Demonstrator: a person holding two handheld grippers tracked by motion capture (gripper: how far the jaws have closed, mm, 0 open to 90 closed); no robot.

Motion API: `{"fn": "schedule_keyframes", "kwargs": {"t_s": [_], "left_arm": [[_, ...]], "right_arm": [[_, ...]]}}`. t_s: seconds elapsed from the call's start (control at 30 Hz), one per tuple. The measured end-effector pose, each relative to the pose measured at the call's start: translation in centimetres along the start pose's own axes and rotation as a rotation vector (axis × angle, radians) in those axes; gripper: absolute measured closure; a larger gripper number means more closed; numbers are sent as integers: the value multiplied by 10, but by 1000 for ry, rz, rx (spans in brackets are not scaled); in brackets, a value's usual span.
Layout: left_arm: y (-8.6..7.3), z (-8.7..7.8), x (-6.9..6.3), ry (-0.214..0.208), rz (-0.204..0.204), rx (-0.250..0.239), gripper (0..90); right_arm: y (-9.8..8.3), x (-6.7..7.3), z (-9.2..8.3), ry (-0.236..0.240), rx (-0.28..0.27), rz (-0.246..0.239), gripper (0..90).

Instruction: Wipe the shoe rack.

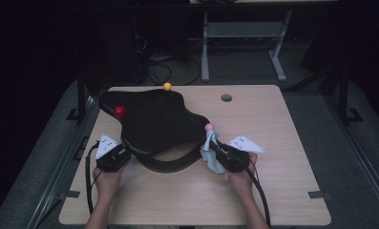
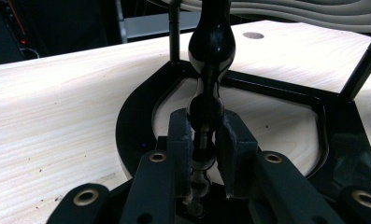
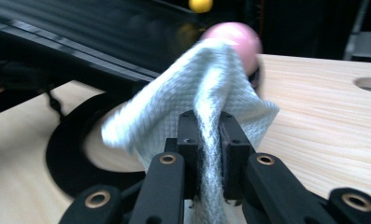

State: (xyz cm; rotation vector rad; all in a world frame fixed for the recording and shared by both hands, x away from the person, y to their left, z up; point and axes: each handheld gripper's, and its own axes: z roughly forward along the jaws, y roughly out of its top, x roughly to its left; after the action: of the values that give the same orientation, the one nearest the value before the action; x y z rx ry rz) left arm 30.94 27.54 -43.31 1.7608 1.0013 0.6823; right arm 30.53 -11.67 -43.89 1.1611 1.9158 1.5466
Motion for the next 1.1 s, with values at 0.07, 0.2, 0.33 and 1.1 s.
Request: {"fn": "schedule_keyframes", "kwargs": {"t_s": [0.07, 0.2, 0.33, 1.1], "left_arm": [[0, 0, 2, 11, -7, -2, 761], [0, -1, 3, 10, -6, -2, 760], [0, 0, 3, 6, -4, 0, 760], [0, 0, 2, 7, -7, 1, 760]], "right_arm": [[-1, 6, 0, 15, 3, -22, 811], [0, -4, 1, -12, 10, -8, 811], [-1, -13, 6, -33, 36, -2, 810], [1, -29, 33, -72, 174, -27, 811]]}}
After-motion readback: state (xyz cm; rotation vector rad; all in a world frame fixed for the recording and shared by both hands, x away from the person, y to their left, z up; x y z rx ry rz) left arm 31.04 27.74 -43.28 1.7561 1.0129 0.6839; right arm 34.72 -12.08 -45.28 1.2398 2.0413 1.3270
